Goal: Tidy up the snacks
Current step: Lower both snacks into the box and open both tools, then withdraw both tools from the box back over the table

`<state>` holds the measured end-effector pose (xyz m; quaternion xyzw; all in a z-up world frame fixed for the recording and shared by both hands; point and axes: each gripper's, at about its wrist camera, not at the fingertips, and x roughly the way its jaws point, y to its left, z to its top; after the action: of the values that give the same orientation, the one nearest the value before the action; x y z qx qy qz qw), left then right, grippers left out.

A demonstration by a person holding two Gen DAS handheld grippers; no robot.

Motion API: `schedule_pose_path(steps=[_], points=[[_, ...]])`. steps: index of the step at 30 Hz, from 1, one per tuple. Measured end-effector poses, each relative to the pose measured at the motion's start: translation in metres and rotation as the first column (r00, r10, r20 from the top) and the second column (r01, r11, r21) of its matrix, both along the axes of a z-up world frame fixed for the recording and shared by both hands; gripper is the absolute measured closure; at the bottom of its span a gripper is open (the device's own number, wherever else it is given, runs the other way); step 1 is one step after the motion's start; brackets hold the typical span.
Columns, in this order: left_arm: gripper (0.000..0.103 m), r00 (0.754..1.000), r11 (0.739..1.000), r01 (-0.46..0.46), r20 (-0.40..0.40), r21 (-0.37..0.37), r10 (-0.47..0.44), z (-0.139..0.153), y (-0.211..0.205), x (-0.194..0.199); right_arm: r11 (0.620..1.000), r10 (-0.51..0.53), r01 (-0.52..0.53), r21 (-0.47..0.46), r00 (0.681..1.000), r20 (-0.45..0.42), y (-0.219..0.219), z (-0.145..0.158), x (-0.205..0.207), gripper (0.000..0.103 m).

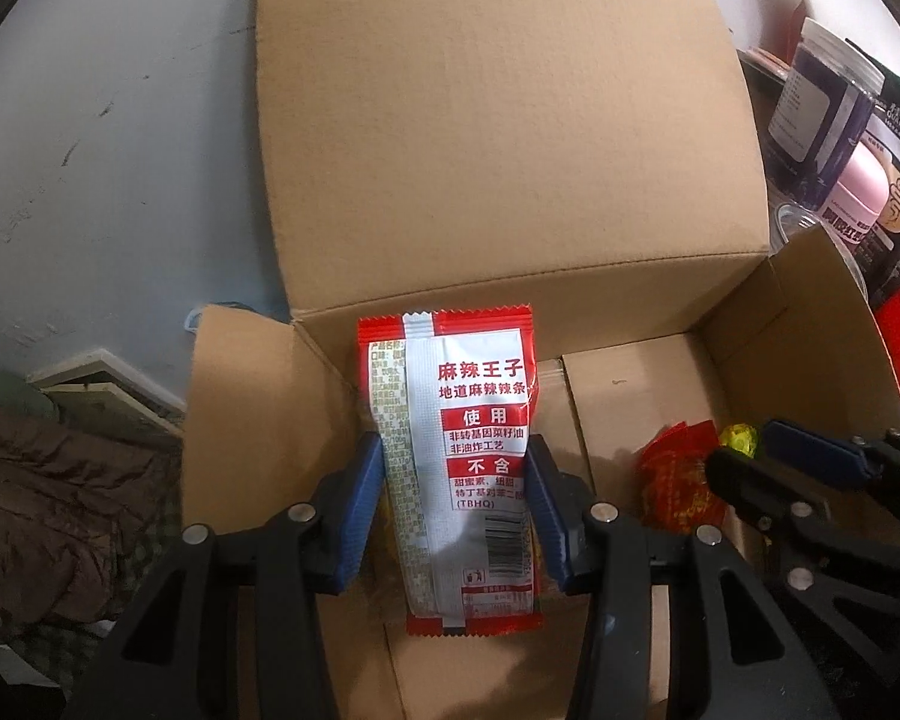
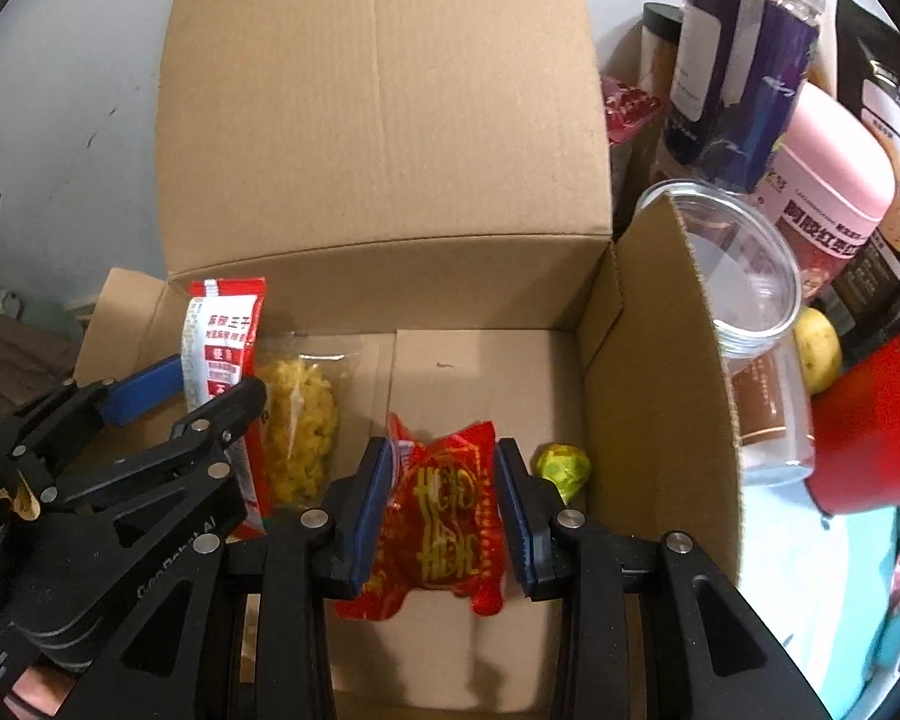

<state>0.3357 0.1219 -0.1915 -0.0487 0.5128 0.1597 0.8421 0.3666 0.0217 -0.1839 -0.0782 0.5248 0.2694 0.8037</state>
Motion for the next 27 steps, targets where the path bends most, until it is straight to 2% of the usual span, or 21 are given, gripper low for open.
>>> schedule_pose_path(steps=[3,5,6,7,11,13,15,21,27], points=[[0.052,1.000,1.000,-0.011,-0.008,-0.001,0.011,0.007,0.003,-0.003,1.000,0.000,0.000,-0.003,1.000,0.000,-0.001,0.008,0.000,0.068],[0.039,1.000,1.000,-0.010,-0.018,-0.002,0.010,0.010,0.003,-0.002,1.000,-0.006,0.006,-0.006,1.000,0.007,0.003,0.014,-0.002,0.066],[0.027,1.000,1.000,-0.009,-0.019,0.003,0.009,0.013,0.002,-0.003,1.000,-0.007,0.007,-0.003,1.000,0.011,0.002,0.018,-0.002,0.063],[0.024,1.000,1.000,-0.009,-0.012,0.008,0.009,0.017,0.002,-0.004,1.000,-0.008,0.008,0.001,1.000,0.018,0.001,0.023,-0.003,0.062],[0.024,1.000,0.999,-0.011,0.008,0.041,0.011,0.032,0.000,-0.009,1.000,-0.023,0.022,0.018,0.999,0.041,-0.004,0.043,-0.008,0.061],[0.024,1.000,0.999,-0.015,0.014,0.033,0.015,0.040,0.000,-0.012,0.999,-0.027,0.026,0.025,0.999,0.046,-0.011,0.053,-0.011,0.059],[0.024,1.000,0.999,-0.014,0.028,0.035,0.013,0.052,0.000,-0.018,0.999,-0.031,0.029,0.035,0.998,0.054,-0.031,0.058,-0.014,0.057],[0.024,0.993,0.999,0.033,0.109,0.009,-0.034,0.090,-0.010,-0.036,0.998,-0.020,0.014,0.061,0.995,0.101,-0.045,0.092,-0.029,0.057],[0.024,0.984,0.999,0.042,0.173,0.023,-0.045,0.128,-0.020,-0.061,0.996,-0.030,0.016,0.085,0.985,0.168,-0.058,0.123,-0.049,0.052]])
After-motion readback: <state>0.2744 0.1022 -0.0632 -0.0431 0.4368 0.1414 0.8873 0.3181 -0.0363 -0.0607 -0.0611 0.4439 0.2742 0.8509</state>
